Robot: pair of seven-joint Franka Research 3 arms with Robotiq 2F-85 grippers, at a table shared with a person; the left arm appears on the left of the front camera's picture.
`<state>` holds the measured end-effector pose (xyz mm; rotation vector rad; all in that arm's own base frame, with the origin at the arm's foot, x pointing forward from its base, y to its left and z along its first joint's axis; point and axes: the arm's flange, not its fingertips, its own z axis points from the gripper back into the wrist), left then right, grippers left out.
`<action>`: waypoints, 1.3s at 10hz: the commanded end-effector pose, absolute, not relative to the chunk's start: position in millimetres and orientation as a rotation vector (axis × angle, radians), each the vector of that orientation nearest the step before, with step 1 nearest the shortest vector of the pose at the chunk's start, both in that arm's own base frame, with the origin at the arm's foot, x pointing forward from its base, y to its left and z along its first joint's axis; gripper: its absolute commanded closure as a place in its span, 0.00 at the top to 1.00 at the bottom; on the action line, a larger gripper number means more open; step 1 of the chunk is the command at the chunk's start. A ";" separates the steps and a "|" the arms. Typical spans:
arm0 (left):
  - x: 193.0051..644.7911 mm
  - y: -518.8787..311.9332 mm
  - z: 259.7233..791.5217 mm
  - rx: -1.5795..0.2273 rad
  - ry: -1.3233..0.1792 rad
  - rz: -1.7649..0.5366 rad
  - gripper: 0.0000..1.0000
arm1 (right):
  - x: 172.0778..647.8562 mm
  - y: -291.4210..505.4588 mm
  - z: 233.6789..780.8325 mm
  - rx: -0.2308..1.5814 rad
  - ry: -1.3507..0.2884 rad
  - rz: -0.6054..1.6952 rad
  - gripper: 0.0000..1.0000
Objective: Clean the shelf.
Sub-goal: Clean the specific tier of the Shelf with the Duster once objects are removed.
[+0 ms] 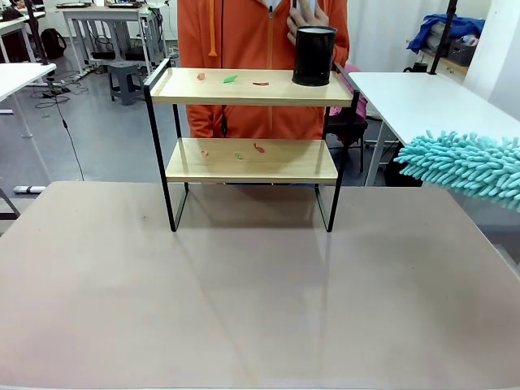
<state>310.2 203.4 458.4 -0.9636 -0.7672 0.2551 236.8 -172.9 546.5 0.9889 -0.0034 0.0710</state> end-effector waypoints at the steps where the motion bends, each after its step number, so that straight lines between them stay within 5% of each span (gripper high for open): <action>1: 311.7 202.8 457.7 -0.972 -0.792 0.238 1.00 | 239.6 -173.1 551.2 1.002 -0.017 0.049 0.00; 5: 311.7 202.8 457.7 -0.972 -0.792 0.238 1.00 | 239.6 -173.1 551.2 1.002 -0.017 0.049 0.00; 6: 311.7 202.8 457.7 -0.972 -0.792 0.238 1.00 | 236.8 -172.9 546.5 0.989 -0.003 0.071 0.12; 8: 311.7 202.8 457.7 -0.972 -0.792 0.238 1.00 | 230.6 -172.2 583.3 0.869 -0.213 0.125 0.12; 11: 311.7 202.8 457.7 -0.972 -0.792 0.238 1.00 | 232.9 -165.2 584.0 0.884 -0.193 0.156 0.12; 13: 311.7 202.8 457.7 -0.972 -0.792 0.238 1.00 | 220.3 -135.4 601.4 0.825 -0.354 0.305 0.12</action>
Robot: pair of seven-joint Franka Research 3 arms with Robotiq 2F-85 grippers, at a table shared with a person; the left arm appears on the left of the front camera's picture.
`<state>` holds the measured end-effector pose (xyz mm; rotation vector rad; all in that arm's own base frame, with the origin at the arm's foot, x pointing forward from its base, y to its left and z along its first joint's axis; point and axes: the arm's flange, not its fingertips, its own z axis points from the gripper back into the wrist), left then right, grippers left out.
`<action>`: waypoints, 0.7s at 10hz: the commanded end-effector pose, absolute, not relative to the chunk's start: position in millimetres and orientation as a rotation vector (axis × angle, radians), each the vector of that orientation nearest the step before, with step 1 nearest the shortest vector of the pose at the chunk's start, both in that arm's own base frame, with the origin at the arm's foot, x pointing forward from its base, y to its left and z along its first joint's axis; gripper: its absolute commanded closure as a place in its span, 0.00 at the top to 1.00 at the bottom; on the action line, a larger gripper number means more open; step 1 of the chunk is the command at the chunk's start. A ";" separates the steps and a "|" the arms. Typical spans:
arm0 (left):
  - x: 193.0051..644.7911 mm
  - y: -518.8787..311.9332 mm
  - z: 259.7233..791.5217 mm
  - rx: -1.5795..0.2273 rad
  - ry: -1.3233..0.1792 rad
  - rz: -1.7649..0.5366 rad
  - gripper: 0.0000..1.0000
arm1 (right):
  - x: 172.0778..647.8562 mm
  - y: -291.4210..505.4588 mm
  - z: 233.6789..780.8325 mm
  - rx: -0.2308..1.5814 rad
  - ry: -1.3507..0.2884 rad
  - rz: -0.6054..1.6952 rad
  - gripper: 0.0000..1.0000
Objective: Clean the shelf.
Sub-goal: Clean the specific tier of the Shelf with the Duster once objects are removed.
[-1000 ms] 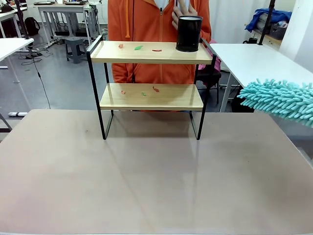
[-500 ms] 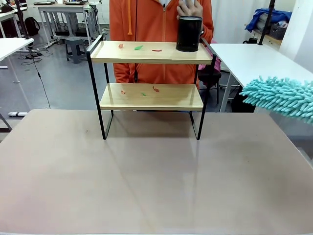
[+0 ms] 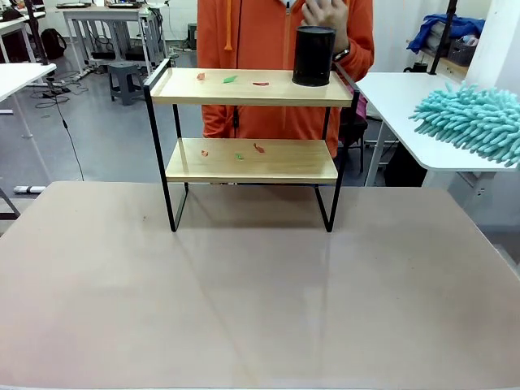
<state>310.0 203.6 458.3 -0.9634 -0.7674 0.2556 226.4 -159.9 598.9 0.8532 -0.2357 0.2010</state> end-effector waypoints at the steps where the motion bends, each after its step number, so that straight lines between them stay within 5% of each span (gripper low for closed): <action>1: 311.7 202.8 457.7 -0.972 -0.792 0.238 1.00 | 210.5 -105.8 606.0 0.779 -0.299 0.466 0.12; 4: 311.7 202.8 457.7 -0.972 -0.792 0.238 1.00 | 191.4 -22.1 596.5 0.641 -0.233 0.740 0.12; 7: 311.7 202.8 457.7 -0.972 -0.792 0.238 1.00 | 211.0 39.3 553.8 0.540 -0.282 0.623 0.12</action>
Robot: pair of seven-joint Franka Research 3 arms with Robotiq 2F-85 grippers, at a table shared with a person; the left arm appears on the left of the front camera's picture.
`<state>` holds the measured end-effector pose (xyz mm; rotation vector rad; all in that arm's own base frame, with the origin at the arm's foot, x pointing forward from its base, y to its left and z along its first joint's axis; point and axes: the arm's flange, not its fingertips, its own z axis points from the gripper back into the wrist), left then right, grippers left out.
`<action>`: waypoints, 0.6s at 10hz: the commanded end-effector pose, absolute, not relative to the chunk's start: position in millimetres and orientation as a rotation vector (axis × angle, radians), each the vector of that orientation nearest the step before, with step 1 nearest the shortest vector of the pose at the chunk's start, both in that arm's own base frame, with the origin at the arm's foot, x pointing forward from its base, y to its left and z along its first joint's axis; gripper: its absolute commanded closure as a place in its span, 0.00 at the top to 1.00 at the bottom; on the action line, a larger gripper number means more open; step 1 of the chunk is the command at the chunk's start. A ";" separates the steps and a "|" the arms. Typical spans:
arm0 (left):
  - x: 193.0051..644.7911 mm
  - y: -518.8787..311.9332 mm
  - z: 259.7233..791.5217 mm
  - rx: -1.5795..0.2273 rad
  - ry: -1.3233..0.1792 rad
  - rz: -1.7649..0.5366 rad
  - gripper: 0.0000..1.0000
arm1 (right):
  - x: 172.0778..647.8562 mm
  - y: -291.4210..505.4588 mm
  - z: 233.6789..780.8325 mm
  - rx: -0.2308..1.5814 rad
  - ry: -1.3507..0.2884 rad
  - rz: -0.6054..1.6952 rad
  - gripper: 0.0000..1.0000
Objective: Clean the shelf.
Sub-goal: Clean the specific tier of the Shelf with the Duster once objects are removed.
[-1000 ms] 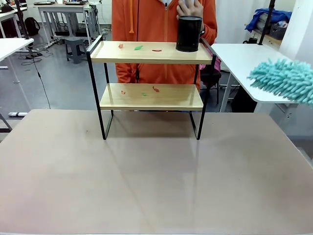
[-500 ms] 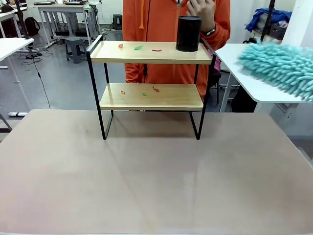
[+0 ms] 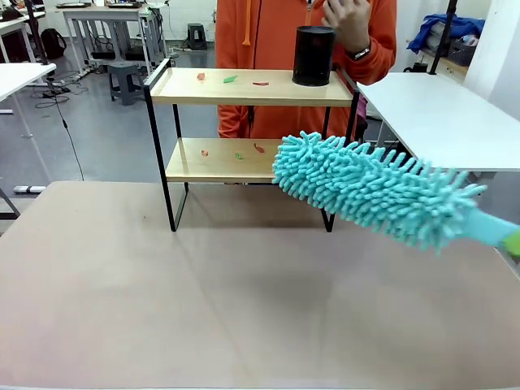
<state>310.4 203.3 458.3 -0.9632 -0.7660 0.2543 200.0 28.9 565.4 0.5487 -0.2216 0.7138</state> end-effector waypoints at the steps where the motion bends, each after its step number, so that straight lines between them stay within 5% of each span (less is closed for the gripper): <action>1: 311.7 202.8 457.7 -0.972 -0.792 0.238 1.00 | 216.3 19.4 553.6 0.571 -0.243 0.562 0.12; 2: 311.7 202.8 457.7 -0.972 -0.792 0.238 1.00 | 200.0 28.9 565.4 0.549 -0.222 0.714 0.12; 6: 311.7 202.8 457.7 -0.972 -0.792 0.238 1.00 | 241.3 63.0 543.8 0.418 -0.299 0.654 0.12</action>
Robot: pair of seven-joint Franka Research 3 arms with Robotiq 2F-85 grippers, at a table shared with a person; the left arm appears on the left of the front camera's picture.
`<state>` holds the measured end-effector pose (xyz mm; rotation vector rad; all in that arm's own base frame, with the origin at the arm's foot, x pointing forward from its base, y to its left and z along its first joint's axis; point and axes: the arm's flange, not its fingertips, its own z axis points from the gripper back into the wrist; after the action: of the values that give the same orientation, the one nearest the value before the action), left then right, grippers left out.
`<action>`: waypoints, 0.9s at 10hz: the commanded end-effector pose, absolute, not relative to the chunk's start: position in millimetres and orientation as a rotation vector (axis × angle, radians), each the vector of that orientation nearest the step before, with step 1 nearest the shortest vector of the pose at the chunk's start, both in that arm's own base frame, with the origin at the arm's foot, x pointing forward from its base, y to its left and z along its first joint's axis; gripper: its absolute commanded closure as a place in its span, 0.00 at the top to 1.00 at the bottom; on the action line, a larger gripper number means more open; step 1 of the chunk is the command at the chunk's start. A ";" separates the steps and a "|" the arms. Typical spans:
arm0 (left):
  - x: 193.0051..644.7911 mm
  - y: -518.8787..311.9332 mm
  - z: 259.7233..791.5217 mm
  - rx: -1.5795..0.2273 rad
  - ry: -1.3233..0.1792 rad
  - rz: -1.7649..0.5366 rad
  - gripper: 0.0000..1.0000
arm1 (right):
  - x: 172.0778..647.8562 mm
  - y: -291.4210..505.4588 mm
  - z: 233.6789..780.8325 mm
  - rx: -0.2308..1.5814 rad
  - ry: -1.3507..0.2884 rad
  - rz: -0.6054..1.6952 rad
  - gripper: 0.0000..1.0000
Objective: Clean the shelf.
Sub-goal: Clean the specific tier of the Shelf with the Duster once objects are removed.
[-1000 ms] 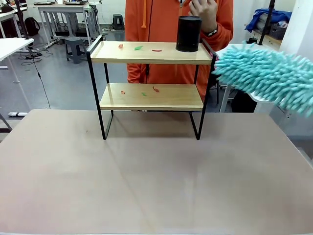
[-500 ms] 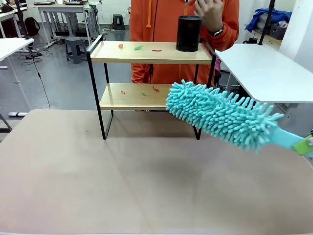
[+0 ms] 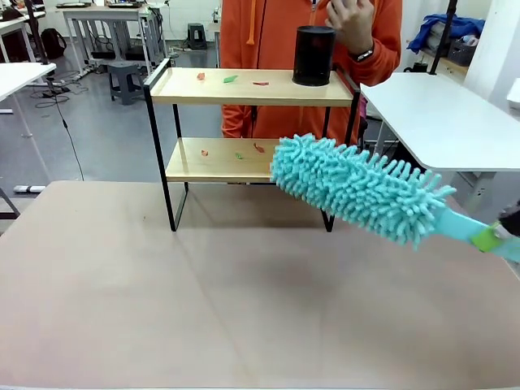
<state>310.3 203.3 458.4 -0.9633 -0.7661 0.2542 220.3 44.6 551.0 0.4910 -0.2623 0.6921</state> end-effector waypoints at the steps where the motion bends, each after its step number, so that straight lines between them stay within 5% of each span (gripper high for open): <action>1: 311.7 202.8 457.7 -0.972 -0.792 0.238 1.00 | 263.0 80.6 534.8 0.414 -0.315 0.632 0.12; 7: 311.7 202.8 457.7 -0.972 -0.792 0.238 1.00 | 336.7 140.1 501.8 0.374 -0.551 0.272 0.12; 9: 311.7 202.8 457.7 -0.972 -0.792 0.238 1.00 | 329.1 123.6 503.1 0.322 -0.421 0.383 0.12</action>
<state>310.3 203.4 458.4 -0.9633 -0.7659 0.2543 337.1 128.7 501.5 0.3295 -0.4525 0.3416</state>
